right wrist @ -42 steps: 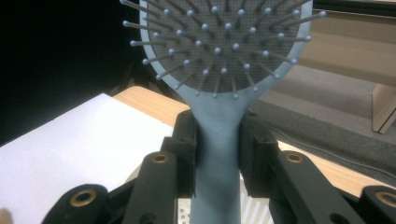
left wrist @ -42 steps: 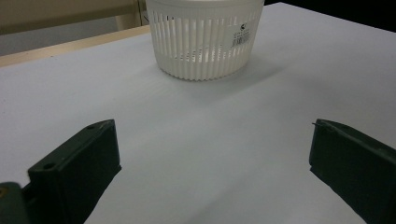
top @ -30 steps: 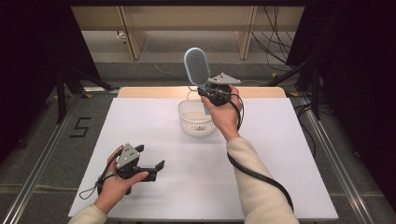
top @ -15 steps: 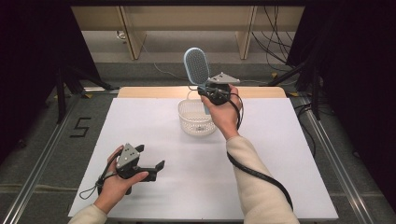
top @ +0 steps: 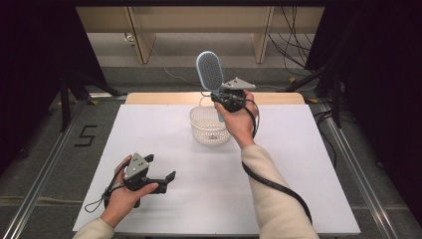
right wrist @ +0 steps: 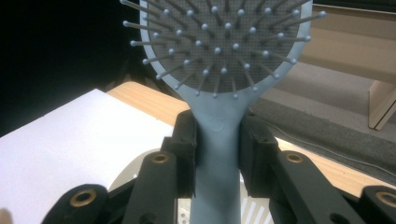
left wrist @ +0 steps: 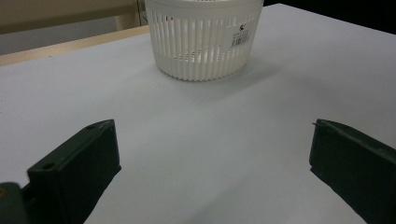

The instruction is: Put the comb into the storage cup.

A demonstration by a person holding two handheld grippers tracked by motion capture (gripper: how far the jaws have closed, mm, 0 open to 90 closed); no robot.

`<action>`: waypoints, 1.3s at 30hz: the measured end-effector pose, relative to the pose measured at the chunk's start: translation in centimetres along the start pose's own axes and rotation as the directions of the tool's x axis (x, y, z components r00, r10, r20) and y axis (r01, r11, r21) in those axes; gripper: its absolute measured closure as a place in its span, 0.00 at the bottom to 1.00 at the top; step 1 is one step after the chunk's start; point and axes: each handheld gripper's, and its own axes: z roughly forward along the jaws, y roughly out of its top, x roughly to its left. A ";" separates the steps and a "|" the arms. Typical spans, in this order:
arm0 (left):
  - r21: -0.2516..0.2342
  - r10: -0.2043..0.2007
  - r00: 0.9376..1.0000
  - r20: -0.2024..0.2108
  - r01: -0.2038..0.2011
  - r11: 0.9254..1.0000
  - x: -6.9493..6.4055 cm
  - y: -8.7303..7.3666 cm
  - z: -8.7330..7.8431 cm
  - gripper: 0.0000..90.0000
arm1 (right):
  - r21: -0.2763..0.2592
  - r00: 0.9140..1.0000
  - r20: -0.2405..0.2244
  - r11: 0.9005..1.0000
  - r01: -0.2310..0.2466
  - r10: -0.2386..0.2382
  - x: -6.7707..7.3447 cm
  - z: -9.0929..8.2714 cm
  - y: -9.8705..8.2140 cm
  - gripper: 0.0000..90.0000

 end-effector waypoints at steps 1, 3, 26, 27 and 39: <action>0.000 0.000 1.000 0.000 0.000 1.000 0.0 0.0 0.0 0.01 | 0.001 1.000 0.000 1.000 -0.001 0.001 0.0 0.0 0.0 0.78; 0.000 0.000 1.000 0.000 0.000 1.000 0.0 0.0 0.0 0.01 | 0.000 1.000 0.000 1.000 -0.002 0.002 0.0 0.1 0.0 0.78; -0.003 0.000 1.000 -0.001 0.000 1.000 0.0 0.0 -0.1 0.01 | 0.013 1.000 -0.010 1.000 0.001 -0.001 0.2 0.4 -0.5 0.78; -0.003 0.000 1.000 -0.001 0.000 1.000 0.0 0.0 -0.1 0.01 | 0.012 1.000 -0.009 1.000 0.002 -0.002 0.2 0.5 -0.6 0.78; -0.002 0.003 1.000 -0.002 -0.003 1.000 -0.1 0.0 0.0 0.01 | 0.014 1.000 -0.012 1.000 0.002 -0.002 0.1 0.5 -0.9 0.78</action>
